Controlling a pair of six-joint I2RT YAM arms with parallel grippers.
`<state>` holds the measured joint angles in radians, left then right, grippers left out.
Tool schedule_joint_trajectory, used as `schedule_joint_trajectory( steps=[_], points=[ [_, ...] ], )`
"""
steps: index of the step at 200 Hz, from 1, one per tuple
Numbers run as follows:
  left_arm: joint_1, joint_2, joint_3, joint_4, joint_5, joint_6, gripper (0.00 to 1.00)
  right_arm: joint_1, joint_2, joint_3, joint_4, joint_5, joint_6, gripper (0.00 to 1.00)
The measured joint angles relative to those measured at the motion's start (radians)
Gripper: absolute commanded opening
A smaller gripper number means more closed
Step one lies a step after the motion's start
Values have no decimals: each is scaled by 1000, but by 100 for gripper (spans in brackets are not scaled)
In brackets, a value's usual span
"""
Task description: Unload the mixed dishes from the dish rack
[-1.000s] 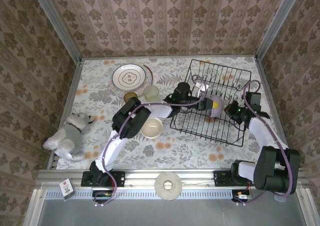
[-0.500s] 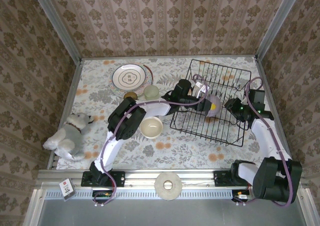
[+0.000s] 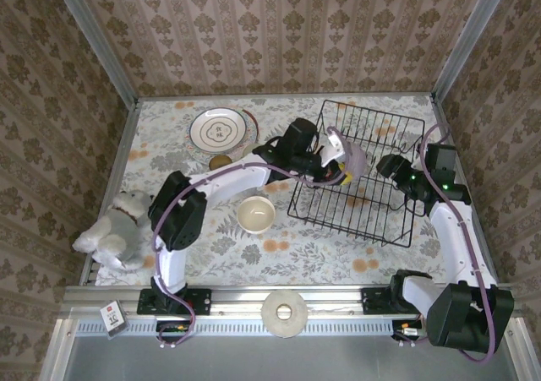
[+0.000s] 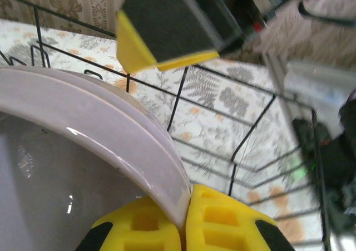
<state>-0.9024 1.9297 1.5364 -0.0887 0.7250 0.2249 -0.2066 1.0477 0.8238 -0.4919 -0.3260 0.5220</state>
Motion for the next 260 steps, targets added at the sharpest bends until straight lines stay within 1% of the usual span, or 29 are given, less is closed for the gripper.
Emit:
schedule_joint_trajectory(
  steps=[18, 36, 53, 81, 96, 104, 129, 149, 181, 206, 233, 253, 260],
  points=[
    [-2, -46, -26, -82, -53, 227, 0, 11, 0, 30, -18, -6, -5, 92],
    [-6, -78, -67, -143, -117, 443, 0, 26, 2, 67, -37, -14, -18, 95],
    [-9, -84, -90, -199, -179, 612, 0, 51, 8, 110, -60, -14, -28, 98],
    [-11, -83, -97, -279, -274, 816, 0, 119, 39, 185, -98, -5, -52, 100],
    [-13, -83, -97, -294, -323, 906, 0, 183, 74, 237, -127, 23, -77, 100],
    [-14, -83, -96, -302, -348, 949, 0, 224, 100, 266, -145, 41, -92, 98],
    [-23, -83, -95, -319, -424, 1054, 0, 330, 180, 351, -200, 114, -136, 92],
    [-40, -83, -92, -336, -473, 1112, 0, 404, 232, 397, -241, 187, -167, 87],
    [-64, -79, -76, -351, -523, 1168, 0, 487, 304, 451, -304, 298, -208, 73],
    [-76, -77, -71, -354, -547, 1191, 0, 528, 356, 468, -331, 376, -227, 65],
    [-80, -77, -71, -354, -568, 1205, 0, 546, 404, 470, -356, 437, -234, 56],
    [-81, -77, -71, -354, -582, 1211, 0, 552, 428, 470, -369, 475, -235, 47],
    [-81, -75, -70, -354, -586, 1213, 0, 554, 434, 470, -372, 484, -234, 42]
  ],
)
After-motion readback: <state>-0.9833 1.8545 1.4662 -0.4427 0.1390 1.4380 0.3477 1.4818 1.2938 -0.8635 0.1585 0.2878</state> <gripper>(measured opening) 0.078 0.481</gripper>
